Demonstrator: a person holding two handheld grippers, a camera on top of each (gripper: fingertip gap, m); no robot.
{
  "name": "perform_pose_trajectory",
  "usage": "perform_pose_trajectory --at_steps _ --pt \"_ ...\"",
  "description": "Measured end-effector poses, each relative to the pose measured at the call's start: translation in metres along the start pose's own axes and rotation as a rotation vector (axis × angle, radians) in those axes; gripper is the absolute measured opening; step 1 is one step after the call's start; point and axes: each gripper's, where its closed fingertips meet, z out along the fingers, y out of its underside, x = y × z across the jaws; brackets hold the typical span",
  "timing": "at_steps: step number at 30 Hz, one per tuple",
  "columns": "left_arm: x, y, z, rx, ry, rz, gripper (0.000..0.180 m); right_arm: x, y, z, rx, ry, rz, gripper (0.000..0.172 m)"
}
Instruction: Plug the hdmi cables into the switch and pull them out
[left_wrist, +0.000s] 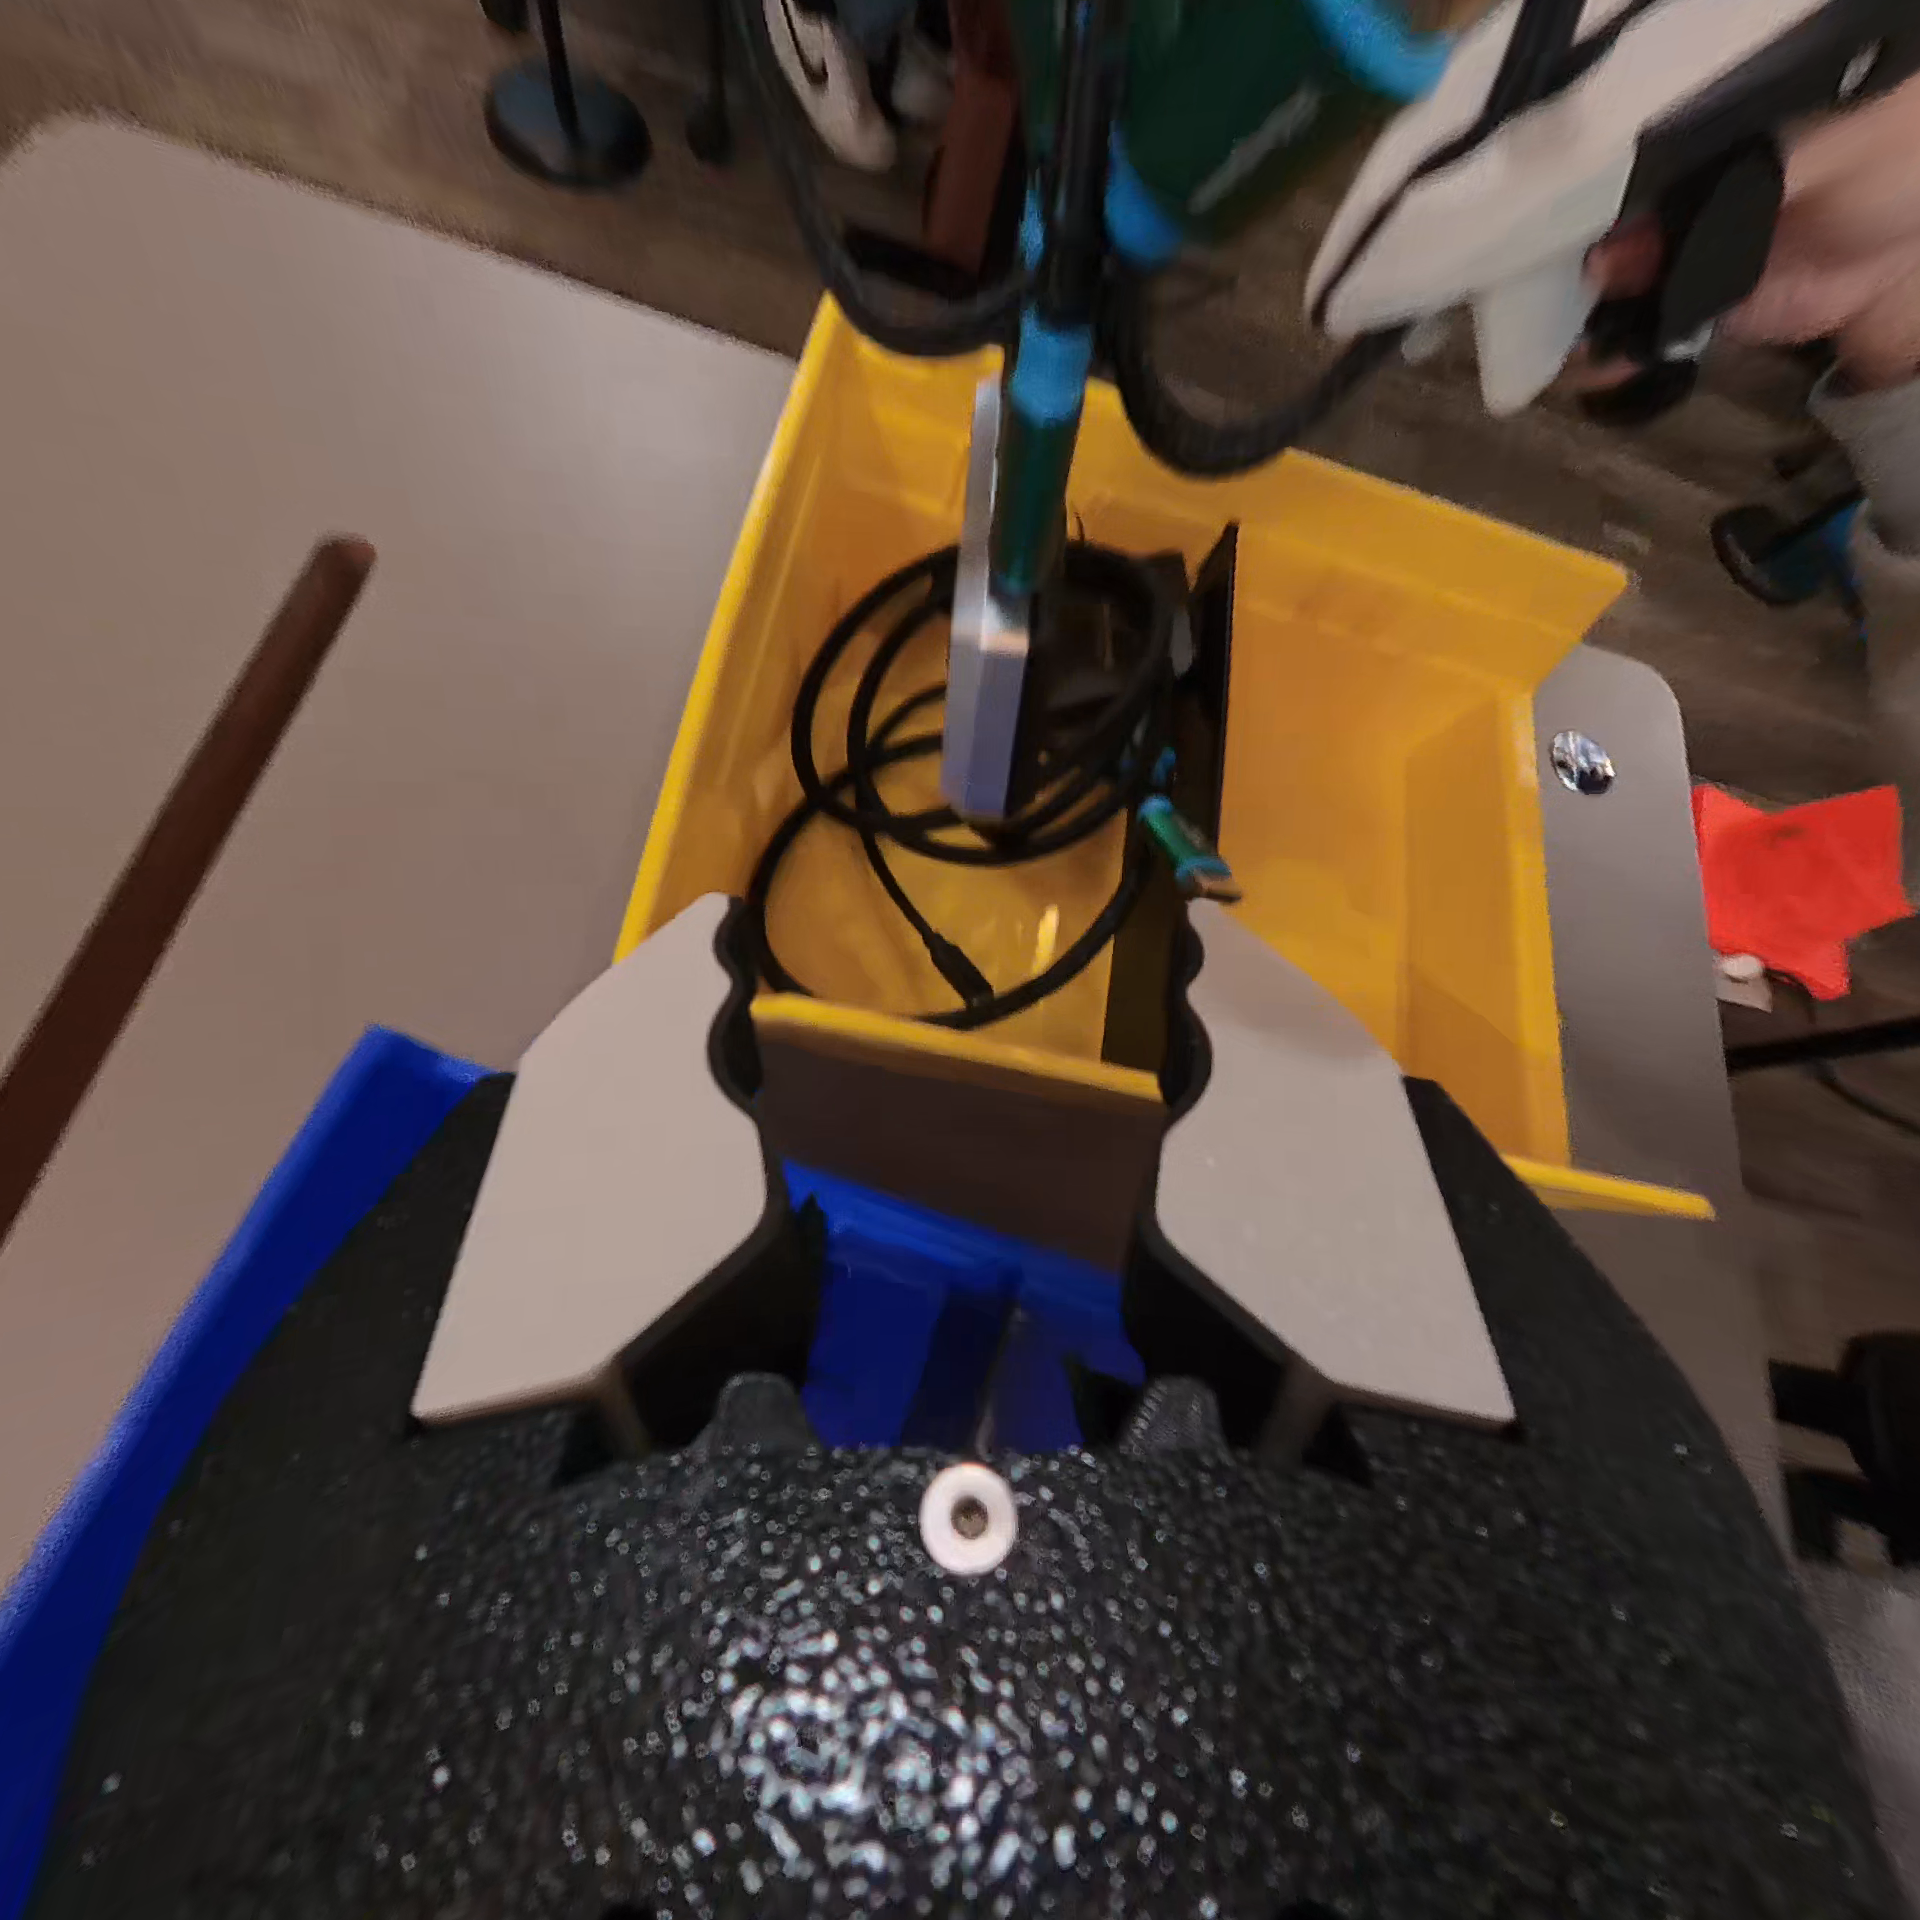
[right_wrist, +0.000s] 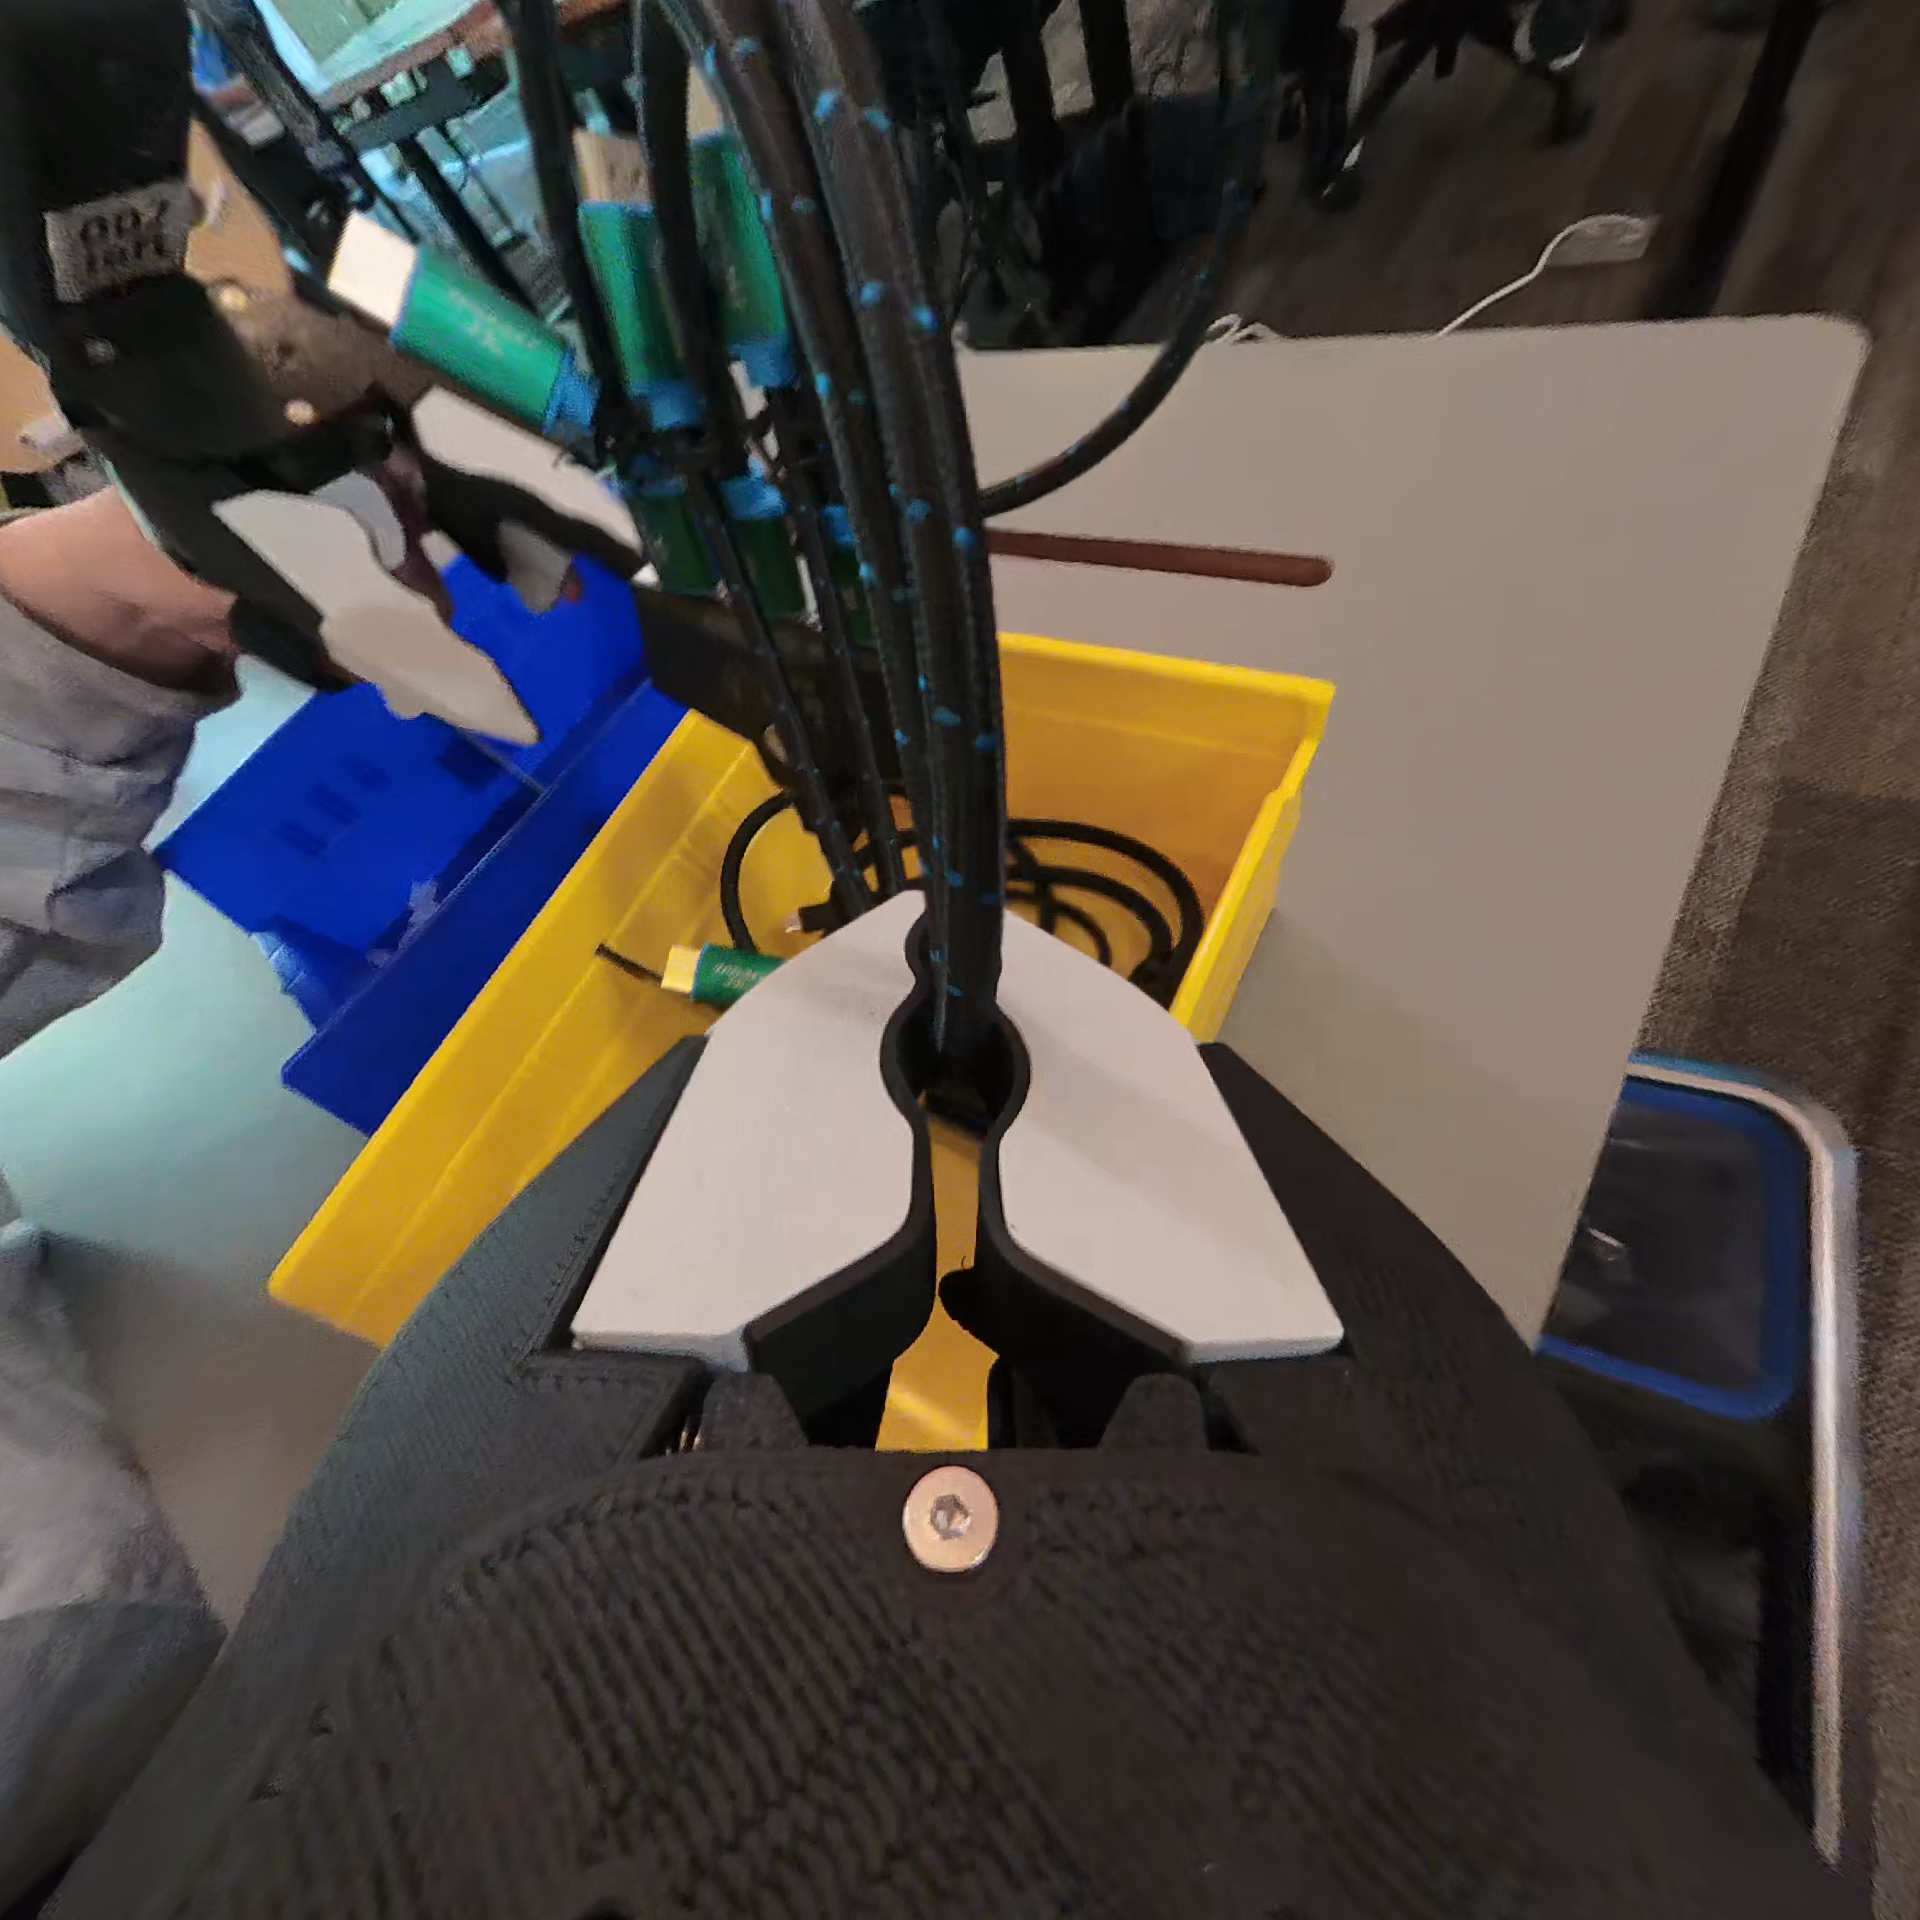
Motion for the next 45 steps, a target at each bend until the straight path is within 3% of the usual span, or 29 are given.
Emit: perform_pose_trajectory --at_steps 6,7,9,18,22,24,26,31,32,35,38,45 --pt "0.011 -0.024 0.019 0.049 -0.072 0.165 0.078 -0.028 0.025 -0.003 -0.128 -0.106 0.047 0.002" --pt "0.015 -0.026 0.023 0.055 -0.083 0.219 0.069 -0.034 0.027 -0.004 -0.143 -0.122 0.04 0.002" --pt "0.028 -0.024 0.027 0.047 -0.076 0.394 0.02 -0.041 0.029 -0.004 -0.152 -0.125 0.016 0.002" --pt "0.015 -0.032 0.008 -0.188 -0.566 0.886 0.022 -0.039 0.027 -0.011 -0.065 0.027 0.03 0.016" --pt "0.006 -0.006 0.023 -0.347 -0.613 0.996 0.063 -0.03 0.055 -0.008 -0.11 0.119 0.053 0.019" --pt "0.003 0.007 0.028 -0.368 -0.606 0.995 0.083 -0.038 0.063 -0.005 -0.113 0.113 0.058 0.029" --pt "0.001 0.014 0.028 -0.384 -0.58 0.975 0.071 -0.038 0.075 -0.005 -0.174 0.193 0.02 0.043" --pt "0.007 0.027 0.007 -0.382 -0.432 0.841 0.041 -0.032 0.089 -0.033 -0.293 0.505 -0.239 0.056" --pt "0.011 0.031 0.002 -0.381 -0.375 0.781 0.047 -0.034 0.09 -0.04 -0.29 0.545 -0.279 0.056" --pt "0.023 0.043 -0.013 -0.375 -0.221 0.625 0.061 -0.049 0.1 -0.051 -0.281 0.54 -0.286 0.057" --pt "0.028 0.051 -0.031 -0.335 -0.172 0.549 0.066 -0.057 0.111 -0.062 -0.261 0.562 -0.297 0.061" --pt "0.037 0.095 -0.114 -0.132 -0.243 0.412 0.075 -0.101 0.117 -0.064 -0.03 0.447 -0.22 0.061"
